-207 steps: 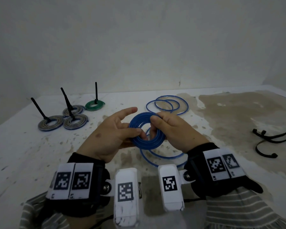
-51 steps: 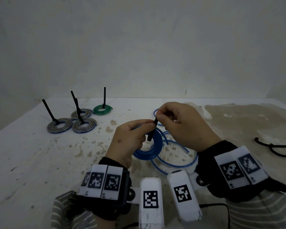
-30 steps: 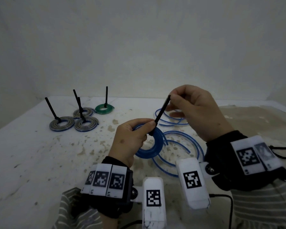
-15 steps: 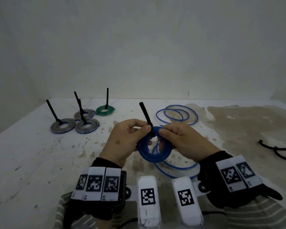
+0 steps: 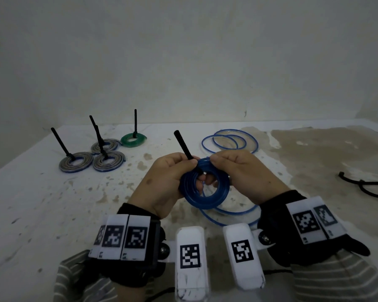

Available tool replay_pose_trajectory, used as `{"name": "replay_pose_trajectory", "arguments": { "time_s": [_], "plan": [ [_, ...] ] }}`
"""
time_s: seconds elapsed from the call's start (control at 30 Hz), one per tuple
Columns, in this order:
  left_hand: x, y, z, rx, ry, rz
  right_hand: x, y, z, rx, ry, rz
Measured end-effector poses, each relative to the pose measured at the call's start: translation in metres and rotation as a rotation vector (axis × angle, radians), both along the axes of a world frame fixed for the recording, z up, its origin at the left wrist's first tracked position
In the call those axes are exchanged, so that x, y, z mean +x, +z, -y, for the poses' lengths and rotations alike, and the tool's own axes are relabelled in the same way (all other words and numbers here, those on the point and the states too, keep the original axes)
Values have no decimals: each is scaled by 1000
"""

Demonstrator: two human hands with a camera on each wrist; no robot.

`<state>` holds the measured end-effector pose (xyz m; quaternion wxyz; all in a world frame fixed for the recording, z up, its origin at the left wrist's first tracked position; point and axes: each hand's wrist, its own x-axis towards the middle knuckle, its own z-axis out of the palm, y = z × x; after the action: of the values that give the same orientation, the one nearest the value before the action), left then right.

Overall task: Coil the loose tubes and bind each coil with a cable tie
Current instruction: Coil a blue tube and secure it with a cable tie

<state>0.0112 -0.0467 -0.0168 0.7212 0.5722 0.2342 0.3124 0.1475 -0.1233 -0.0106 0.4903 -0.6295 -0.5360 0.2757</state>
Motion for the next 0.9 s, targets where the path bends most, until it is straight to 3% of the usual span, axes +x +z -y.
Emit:
{"name": "replay_pose_trajectory", "arguments": {
  "time_s": [0.17,0.47,0.57,0.7,0.9],
  "plan": [
    [4,-2,4,9,15,-2,6,-2,2,-5,-23,-122],
    [6,-8,0,158,160,-46,2,-2,5,-203,40,68],
    [7,-7,3,186,127,-65,6,1,6,-53,32,68],
    [12,-6,12,200,88,-78,-2,5,3,224,76,253],
    [25,-10,23,138,11,-119,3,5,4,248,-24,108]
  ]
}}
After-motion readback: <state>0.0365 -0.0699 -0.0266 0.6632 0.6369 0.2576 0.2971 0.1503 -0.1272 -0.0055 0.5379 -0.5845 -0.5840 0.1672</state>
